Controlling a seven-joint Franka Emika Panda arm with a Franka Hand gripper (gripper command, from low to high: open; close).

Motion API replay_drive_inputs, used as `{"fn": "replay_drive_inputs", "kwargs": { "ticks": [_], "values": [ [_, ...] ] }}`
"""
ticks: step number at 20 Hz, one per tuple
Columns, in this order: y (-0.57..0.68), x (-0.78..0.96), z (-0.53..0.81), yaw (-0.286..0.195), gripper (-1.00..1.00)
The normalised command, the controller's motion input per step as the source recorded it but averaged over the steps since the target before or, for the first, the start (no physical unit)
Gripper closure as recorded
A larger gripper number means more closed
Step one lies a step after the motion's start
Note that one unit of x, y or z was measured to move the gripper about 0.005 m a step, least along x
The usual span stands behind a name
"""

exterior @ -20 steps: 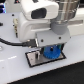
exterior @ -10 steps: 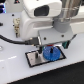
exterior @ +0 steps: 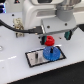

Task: Insert the blue gear onto the right peg, followed by the red gear

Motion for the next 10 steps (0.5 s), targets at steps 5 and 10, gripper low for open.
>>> {"fn": "replay_drive_inputs", "kwargs": {
  "ticks": [5, 10],
  "values": [
    [0.02, -0.37, -0.25, 0.000, -1.00],
    [-0.01, -0.21, -0.25, 0.000, -1.00]
  ]
}}
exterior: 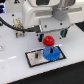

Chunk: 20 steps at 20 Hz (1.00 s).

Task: Insert the blue gear onto the right peg, followed by the red gear

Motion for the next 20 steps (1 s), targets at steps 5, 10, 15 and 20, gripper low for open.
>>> {"fn": "replay_drive_inputs", "kwargs": {
  "ticks": [5, 10, 15, 20],
  "values": [
    [0.00, -0.13, -0.24, 0.000, -1.00],
    [0.00, -0.12, -0.24, 0.000, -1.00],
    [0.00, -0.14, -0.21, 0.000, 1.00],
    [0.01, -0.18, -0.13, 0.000, 1.00]
  ]
}}
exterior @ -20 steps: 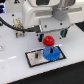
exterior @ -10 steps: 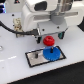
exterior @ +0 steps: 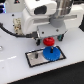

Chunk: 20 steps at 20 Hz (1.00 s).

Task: Insert the blue gear onto the right peg, followed by the red gear

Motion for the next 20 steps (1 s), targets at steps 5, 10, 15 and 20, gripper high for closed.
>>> {"fn": "replay_drive_inputs", "kwargs": {
  "ticks": [5, 10, 15, 20],
  "values": [
    [0.03, -0.11, -0.09, 0.000, 1.00],
    [0.01, -0.12, 0.00, 0.000, 1.00],
    [0.01, 0.14, 0.50, 0.000, 1.00],
    [0.00, 0.37, 0.62, 0.000, 1.00]
  ]
}}
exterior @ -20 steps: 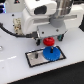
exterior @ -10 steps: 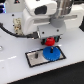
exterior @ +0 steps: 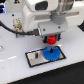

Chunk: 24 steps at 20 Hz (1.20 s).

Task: Insert the blue gear onto the right peg, followed by the red gear

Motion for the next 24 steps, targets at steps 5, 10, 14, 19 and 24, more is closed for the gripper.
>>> {"fn": "replay_drive_inputs", "kwargs": {
  "ticks": [5, 10, 14, 19, 24],
  "values": [
    [-0.02, 0.53, 0.54, 0.000, 1.00],
    [-0.08, 0.62, 0.45, 0.000, 1.00],
    [-0.08, 0.67, 0.41, 0.000, 1.00],
    [-0.10, 0.69, 0.21, 0.000, 1.00],
    [-0.15, 0.56, 0.03, 0.000, 1.00]
  ]
}}
